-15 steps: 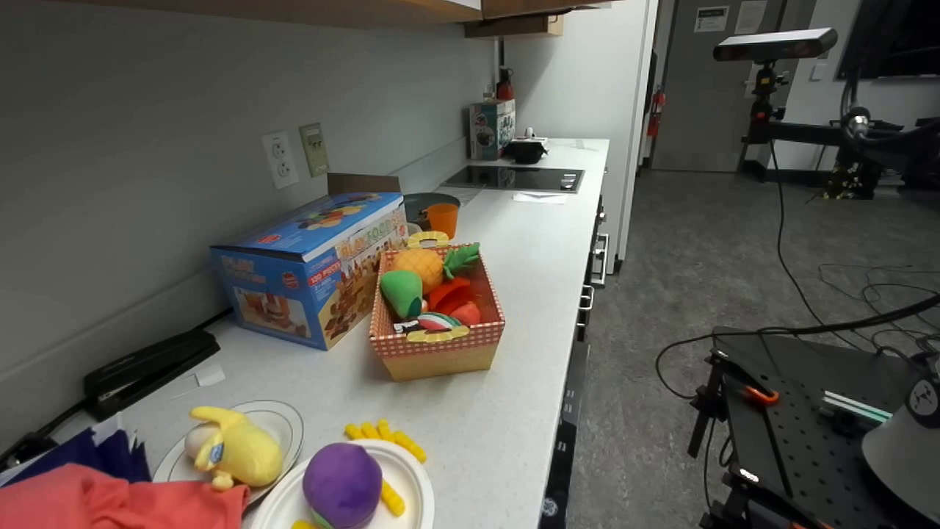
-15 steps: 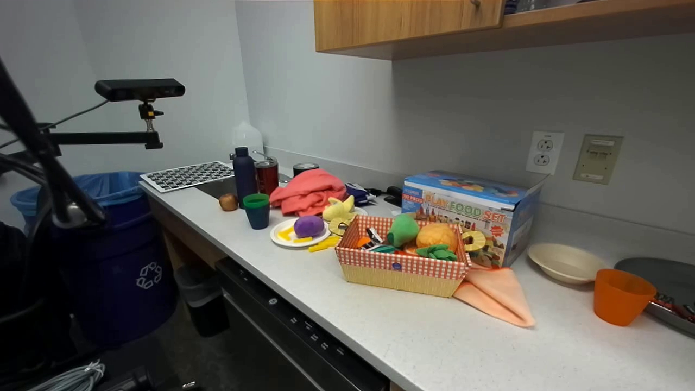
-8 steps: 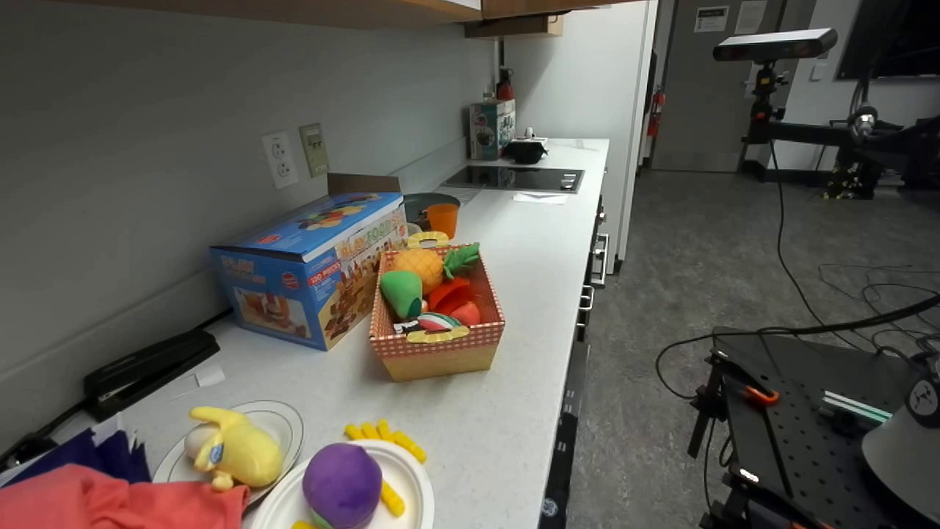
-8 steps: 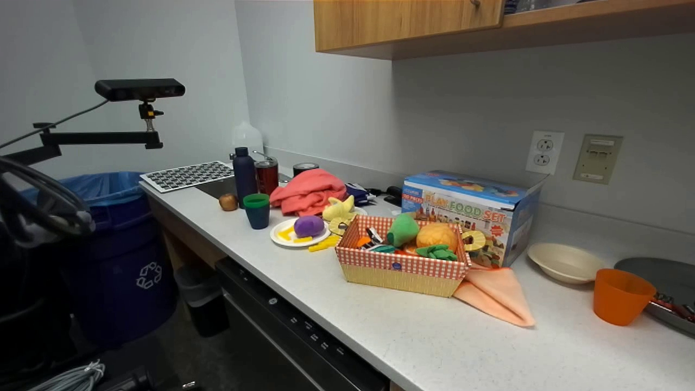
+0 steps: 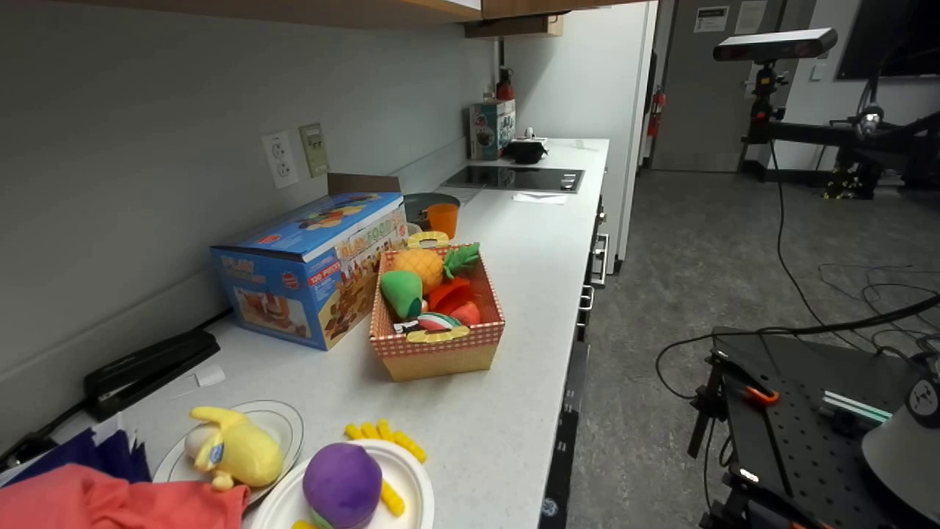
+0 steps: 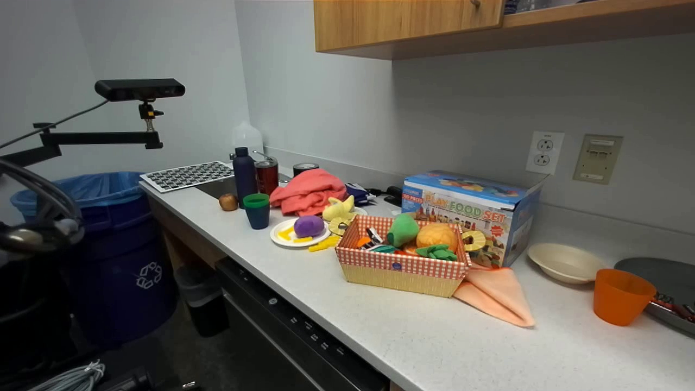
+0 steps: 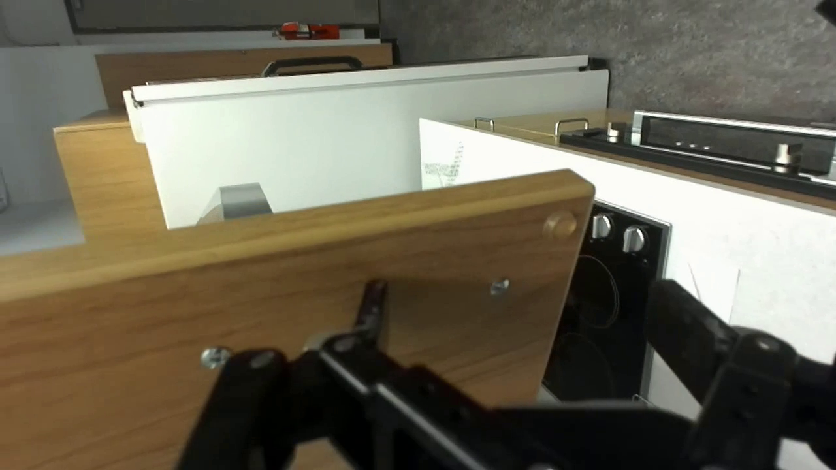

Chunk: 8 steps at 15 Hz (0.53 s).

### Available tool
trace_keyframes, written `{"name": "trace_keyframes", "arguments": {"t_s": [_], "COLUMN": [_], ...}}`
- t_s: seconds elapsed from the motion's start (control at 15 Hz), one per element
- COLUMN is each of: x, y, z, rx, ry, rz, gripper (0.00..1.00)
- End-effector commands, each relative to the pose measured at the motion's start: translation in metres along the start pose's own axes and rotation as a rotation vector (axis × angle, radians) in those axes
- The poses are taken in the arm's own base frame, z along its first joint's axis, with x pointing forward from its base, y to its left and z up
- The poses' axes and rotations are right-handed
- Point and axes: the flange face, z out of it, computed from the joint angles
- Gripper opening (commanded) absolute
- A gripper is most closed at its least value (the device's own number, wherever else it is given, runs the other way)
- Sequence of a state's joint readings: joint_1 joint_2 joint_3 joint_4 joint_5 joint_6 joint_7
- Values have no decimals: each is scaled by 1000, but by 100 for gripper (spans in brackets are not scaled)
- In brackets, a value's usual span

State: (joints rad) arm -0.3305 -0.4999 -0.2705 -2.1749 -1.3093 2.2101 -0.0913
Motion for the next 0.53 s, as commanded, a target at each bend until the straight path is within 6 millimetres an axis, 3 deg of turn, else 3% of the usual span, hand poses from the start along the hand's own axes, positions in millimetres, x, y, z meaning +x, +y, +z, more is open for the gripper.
{"name": "trace_keyframes", "arguments": {"t_s": [0.0,0.27,0.47], "x": [-19,-33,-32], "y": [16,24,29], "z": [20,31,22], "rx": [-45,-57,-39], "ry": [-70,-107,-88], "rz": [-12,-4,16], "gripper": [100,100,100]}}
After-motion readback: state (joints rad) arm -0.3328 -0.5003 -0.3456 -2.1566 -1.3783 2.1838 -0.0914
